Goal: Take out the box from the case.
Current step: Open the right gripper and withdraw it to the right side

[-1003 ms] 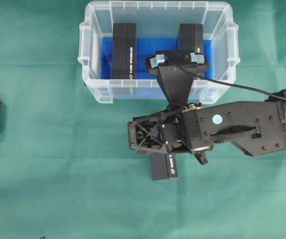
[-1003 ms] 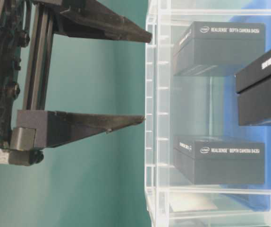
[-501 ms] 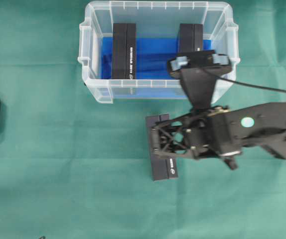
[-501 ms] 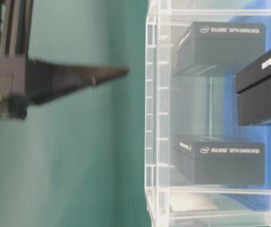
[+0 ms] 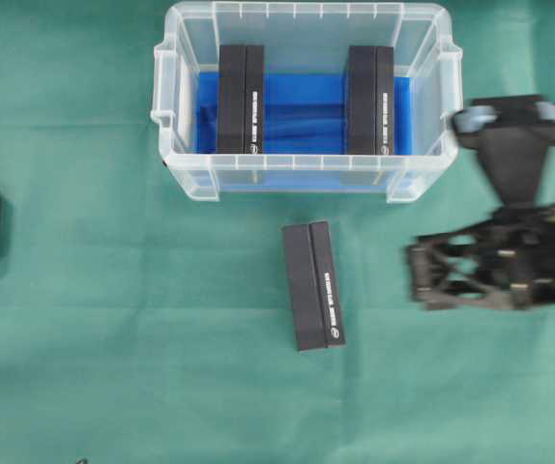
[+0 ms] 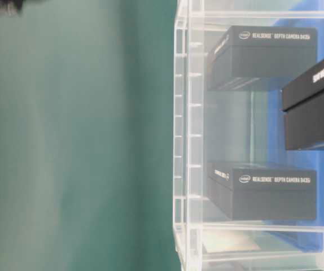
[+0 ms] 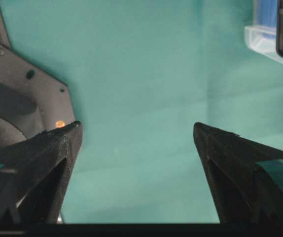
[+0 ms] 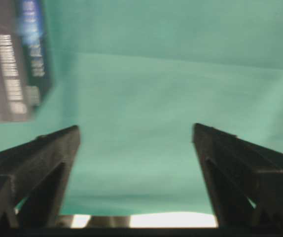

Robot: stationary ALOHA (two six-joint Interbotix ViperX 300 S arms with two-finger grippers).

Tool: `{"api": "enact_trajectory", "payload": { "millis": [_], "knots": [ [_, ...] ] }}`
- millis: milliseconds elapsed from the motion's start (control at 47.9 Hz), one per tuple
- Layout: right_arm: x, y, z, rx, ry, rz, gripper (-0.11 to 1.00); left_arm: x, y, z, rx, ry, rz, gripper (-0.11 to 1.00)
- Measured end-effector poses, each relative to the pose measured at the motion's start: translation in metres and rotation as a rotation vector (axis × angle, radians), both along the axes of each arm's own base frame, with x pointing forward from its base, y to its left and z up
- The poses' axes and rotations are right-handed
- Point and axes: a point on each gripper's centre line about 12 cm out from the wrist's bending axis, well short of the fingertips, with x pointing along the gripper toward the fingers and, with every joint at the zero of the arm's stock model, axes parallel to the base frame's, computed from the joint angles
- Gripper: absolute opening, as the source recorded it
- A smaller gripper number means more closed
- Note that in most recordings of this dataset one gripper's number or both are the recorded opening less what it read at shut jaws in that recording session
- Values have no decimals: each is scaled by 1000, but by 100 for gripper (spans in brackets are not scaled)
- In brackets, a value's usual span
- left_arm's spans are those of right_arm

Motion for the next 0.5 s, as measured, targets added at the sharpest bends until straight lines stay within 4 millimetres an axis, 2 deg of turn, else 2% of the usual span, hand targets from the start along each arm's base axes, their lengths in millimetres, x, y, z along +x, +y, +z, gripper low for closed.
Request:
{"api": "enact_trajectory", "payload": {
  "millis": [251, 501],
  "knots": [
    [-43, -4, 4, 13, -28, -10, 92, -2, -1, 1, 9, -2, -11, 94],
    [-50, -6, 5, 14, -34, 3, 92, -3, -2, 1, 10, -4, -22, 94]
  ]
}}
